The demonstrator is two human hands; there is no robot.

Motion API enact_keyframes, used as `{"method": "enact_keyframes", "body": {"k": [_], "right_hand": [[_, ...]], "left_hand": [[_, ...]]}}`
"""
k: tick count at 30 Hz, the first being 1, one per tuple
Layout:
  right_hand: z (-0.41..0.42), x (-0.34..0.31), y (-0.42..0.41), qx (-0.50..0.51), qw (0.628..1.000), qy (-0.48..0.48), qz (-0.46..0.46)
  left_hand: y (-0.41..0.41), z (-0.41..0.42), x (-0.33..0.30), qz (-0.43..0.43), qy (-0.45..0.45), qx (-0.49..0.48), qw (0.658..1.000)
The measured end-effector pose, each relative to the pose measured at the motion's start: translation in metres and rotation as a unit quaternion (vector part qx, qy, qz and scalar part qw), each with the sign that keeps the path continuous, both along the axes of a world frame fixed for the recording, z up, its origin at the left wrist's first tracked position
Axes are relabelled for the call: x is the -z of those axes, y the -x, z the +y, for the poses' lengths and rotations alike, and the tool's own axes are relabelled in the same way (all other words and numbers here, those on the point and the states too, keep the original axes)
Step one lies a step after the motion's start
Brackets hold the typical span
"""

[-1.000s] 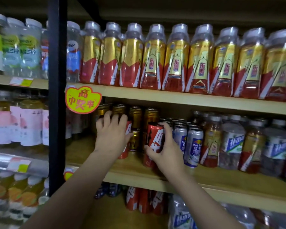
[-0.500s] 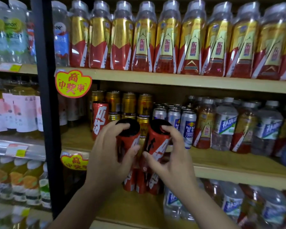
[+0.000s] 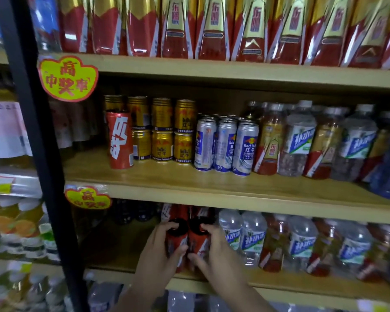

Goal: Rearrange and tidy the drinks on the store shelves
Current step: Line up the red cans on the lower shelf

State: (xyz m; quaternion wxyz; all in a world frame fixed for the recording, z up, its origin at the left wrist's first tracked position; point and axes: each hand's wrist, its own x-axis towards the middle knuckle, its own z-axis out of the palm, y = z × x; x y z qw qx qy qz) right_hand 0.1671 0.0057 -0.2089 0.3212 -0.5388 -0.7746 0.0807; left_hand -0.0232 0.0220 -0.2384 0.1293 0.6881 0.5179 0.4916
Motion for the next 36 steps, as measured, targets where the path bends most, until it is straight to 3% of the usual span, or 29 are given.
{"method": "enact_keyframes", "body": {"k": [3,6,10,15,19,24,31,36], "right_hand": [[0.018,0.003,0.01,0.026,0.999,0.016,-0.032],[0.029,-0.003,0.017,0.055,0.991,-0.004,-0.12],[0.034,-0.01,0.013,0.083,0.973,-0.048,-0.212],[0.037,-0.016,0.022,0.1,0.949,-0.139,-0.263],[0.052,-0.021,0.02,0.134,0.946,-0.119,-0.269],[0.061,-0.021,0.021,0.155,0.947,-0.106,-0.259],[0.061,-0.025,0.021,0.149,0.948,-0.106,-0.26],[0.054,-0.026,0.017,0.118,0.939,-0.089,-0.311]], "left_hand": [[0.001,0.022,0.009,-0.001,0.02,0.013,1.0],[0.003,0.036,0.009,0.01,0.041,0.029,0.999],[0.009,0.046,0.012,0.086,0.055,0.089,0.991],[0.005,0.059,0.008,0.187,0.04,0.003,0.981],[-0.001,0.07,0.001,0.253,0.01,-0.037,0.967],[-0.01,0.082,0.005,0.222,0.037,-0.027,0.974],[-0.011,0.082,0.008,0.26,0.029,-0.052,0.964],[-0.01,0.065,-0.004,0.284,0.035,-0.072,0.956]]}}
